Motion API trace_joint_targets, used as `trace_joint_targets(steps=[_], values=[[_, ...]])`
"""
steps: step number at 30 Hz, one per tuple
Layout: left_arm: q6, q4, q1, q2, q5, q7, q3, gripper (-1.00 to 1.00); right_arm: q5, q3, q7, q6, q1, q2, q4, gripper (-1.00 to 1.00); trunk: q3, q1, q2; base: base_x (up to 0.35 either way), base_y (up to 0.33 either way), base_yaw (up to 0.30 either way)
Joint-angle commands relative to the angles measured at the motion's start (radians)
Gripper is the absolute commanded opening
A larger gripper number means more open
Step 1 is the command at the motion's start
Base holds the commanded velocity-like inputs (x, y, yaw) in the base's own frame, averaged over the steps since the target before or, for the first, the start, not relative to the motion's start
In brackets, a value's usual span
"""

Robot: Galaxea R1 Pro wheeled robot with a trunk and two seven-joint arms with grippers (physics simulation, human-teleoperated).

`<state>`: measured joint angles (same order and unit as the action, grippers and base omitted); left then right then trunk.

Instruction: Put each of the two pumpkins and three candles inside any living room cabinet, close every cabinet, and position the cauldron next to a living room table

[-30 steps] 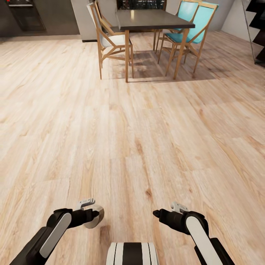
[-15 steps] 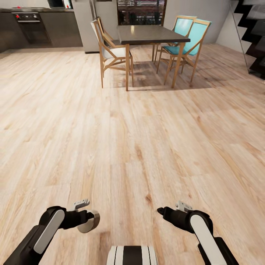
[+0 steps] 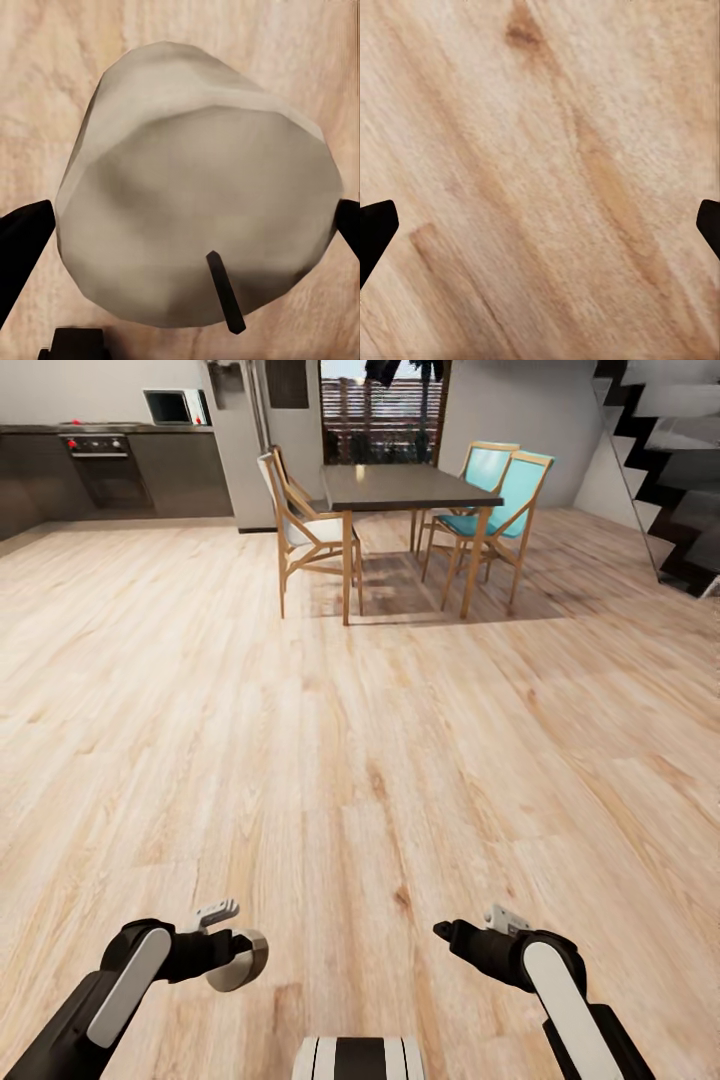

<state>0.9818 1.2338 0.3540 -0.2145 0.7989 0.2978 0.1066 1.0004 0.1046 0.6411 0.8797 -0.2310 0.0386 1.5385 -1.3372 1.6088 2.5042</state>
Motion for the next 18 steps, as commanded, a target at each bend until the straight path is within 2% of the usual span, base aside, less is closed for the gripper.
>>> trace_joint_targets(steps=[1,18], values=[[0.002,0.001,0.0,-0.001,0.011,0.011,0.002,-1.0,0.01,0.001,0.011,0.001,-0.001,0.002,0.002,1.0,0.003,-0.001,0.0,-0.047,0.0,0.0],[0.002,0.001,0.0,0.0,0.01,0.011,0.001,-1.0,0.01,0.002,0.011,0.001,-0.001,0.0,0.0,1.0,0.069,-0.008,-0.004,-0.005,0.0,0.0]])
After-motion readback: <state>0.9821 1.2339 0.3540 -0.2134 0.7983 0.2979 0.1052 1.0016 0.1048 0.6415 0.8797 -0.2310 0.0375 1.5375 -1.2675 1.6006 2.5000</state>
